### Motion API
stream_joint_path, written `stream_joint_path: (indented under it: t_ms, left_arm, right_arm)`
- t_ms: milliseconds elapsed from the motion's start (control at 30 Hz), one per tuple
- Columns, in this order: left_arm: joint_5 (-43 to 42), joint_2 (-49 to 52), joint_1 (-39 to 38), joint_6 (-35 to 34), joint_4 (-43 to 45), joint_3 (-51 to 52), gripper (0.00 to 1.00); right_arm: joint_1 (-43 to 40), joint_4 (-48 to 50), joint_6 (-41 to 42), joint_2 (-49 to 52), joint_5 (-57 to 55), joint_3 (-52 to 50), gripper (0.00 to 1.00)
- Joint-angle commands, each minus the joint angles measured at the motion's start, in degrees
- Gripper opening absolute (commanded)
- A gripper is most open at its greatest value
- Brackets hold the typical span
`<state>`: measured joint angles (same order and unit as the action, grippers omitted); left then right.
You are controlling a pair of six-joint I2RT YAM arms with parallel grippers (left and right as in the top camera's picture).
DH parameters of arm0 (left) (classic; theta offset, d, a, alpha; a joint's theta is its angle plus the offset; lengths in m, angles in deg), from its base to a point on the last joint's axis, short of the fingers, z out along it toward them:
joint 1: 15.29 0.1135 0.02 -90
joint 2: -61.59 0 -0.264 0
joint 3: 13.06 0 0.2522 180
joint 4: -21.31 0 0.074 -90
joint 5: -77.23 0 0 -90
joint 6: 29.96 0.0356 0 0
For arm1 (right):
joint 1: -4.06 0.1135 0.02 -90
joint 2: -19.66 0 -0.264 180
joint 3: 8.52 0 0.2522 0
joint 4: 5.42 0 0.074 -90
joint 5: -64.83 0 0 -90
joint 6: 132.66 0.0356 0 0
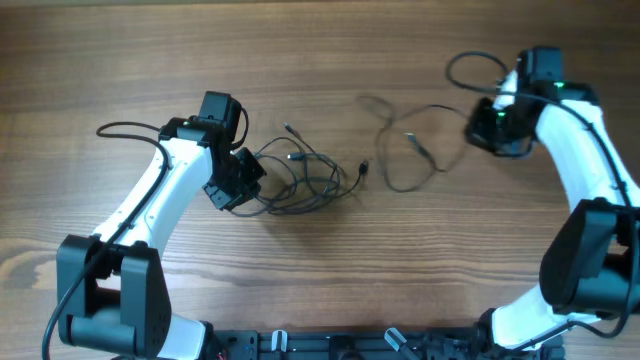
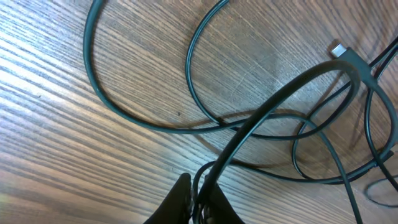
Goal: Untangle cables
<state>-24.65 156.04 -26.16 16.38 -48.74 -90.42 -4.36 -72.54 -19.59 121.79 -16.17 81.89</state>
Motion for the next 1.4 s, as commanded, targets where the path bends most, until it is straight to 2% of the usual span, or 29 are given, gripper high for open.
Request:
stream_joint_path:
  t_ms: [0,67,400,733,867,900,967,1000,1033,1133,1367]
  left_arm:
    - [-0.09,0.28,-0.22,-0.28,0.02,-0.15,0.09]
    - [-0.09,0.28,-0.22,-0.28,-0.09,-0.15,0.09]
    - [-0.09,0.28,-0.22,-0.31,-0.04,-0.15,0.09]
    - [-0.09,0.28,-0.22,-0.31,-0.07,-0.15,0.10]
    - [-0.09,0.28,-0.22,-0.31,-0.02,-0.15,0.10]
    - [-0.09,0.28,-0.22,-0.31,0.00,-0.15,0.10]
    - [-0.09,0.28,-0.22,-0.31,0.02,-0.15,0.10]
    - [-0.09,0.28,-0.22,-0.31,0.02,-0.15,0.10]
    - [-0.09,0.28,-0.22,-0.31,0.02,-0.15,0.10]
    - [-0.09,0.28,-0.22,-0.31,0.02,-0.15,0.10]
    - [-0.09,0.28,-0.22,-0.31,0.39,-0.15,0.10]
  right_arm:
    - [-5.22,-2.43,4.98,0.31,-16.24,1.25,0.04]
    - [-9.11,-3.80,7.41,0.31,-16.22,1.25,0.04]
    - [-25.59,-6.16,6.88,-0.07,-16.57,1.27,0.04]
    - [-26.47,0.72,5.42,-13.42,-20.55,2.25,0.04]
    - [-26.47,1.38,5.40,-14.58,-18.75,2.12,0.04]
    - [-26.47,1.44,5.38,-14.38,-16.92,1.97,0.10]
    - [-26.47,1.49,5.38,-13.92,-13.42,1.73,0.48]
    - [-26.47,1.49,5.35,-13.75,-12.04,1.73,0.55]
    - [-26.47,1.46,5.22,-13.46,-10.21,1.73,0.68]
    - [-26.47,1.44,3.15,-13.40,-6.82,1.68,0.78]
    - [-26.01,-0.07,-2.99,-13.40,6.10,1.62,0.82]
